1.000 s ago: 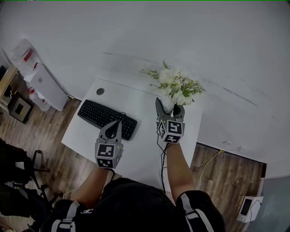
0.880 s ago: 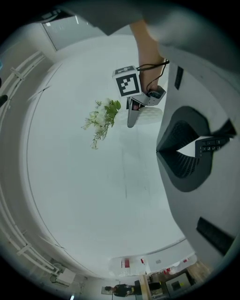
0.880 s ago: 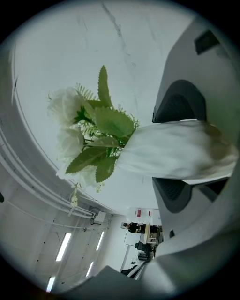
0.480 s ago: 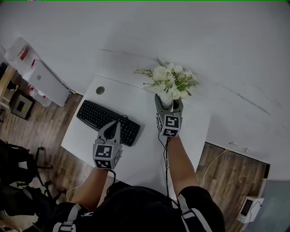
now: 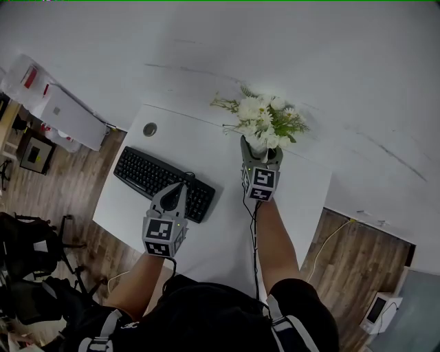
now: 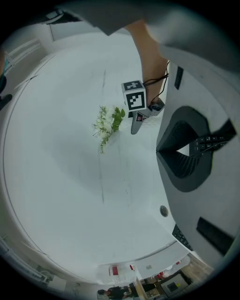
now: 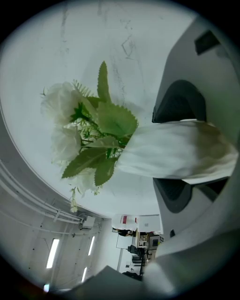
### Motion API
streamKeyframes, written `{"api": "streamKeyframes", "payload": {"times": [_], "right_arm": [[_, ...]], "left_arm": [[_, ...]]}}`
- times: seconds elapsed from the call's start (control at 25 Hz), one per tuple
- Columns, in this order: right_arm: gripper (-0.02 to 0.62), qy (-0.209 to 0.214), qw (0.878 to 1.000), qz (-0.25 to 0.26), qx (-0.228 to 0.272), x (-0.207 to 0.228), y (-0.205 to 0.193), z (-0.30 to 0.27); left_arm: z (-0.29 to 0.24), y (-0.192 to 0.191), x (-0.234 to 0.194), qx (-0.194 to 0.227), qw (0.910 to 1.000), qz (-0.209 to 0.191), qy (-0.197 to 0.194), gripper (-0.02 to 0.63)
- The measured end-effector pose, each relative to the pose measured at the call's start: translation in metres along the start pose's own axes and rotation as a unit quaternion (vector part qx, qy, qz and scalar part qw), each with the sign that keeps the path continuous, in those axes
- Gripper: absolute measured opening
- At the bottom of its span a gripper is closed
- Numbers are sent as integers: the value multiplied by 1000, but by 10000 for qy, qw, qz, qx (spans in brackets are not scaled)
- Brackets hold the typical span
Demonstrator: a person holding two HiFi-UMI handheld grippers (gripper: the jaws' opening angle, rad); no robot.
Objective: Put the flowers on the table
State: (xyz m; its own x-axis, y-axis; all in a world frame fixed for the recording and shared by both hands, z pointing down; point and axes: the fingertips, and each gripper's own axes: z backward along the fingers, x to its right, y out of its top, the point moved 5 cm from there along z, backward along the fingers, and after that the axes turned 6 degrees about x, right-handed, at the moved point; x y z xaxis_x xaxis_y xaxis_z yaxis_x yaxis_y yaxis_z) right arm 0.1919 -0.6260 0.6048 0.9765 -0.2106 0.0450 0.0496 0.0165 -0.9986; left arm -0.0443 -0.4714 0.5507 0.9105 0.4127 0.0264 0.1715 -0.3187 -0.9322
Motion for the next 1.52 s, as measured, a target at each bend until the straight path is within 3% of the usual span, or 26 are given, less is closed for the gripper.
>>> {"api": "streamKeyframes", "payload": {"times": [0.44,0.8,1.36,1.44,1.52], "right_arm": [[357,-237,9992,306,43,6,-17,-30],[367,-324,9984,422,167,2,-16,-20],[416,-414,9983,177,-357,-1,-13,22],[372,-441,9981,115,-411,-4,-5,39],[282,-533,9975,75,-455,-7,7,59]], "left_arm": [[-31,-12,2,-238,9996,-44,-150,2],[-35,-15,6,-268,9994,-13,-235,2],[-17,2,6,-18,9997,42,-247,2],[-13,6,8,55,9995,59,-292,2],[-8,13,10,144,9992,98,-347,2]]}}
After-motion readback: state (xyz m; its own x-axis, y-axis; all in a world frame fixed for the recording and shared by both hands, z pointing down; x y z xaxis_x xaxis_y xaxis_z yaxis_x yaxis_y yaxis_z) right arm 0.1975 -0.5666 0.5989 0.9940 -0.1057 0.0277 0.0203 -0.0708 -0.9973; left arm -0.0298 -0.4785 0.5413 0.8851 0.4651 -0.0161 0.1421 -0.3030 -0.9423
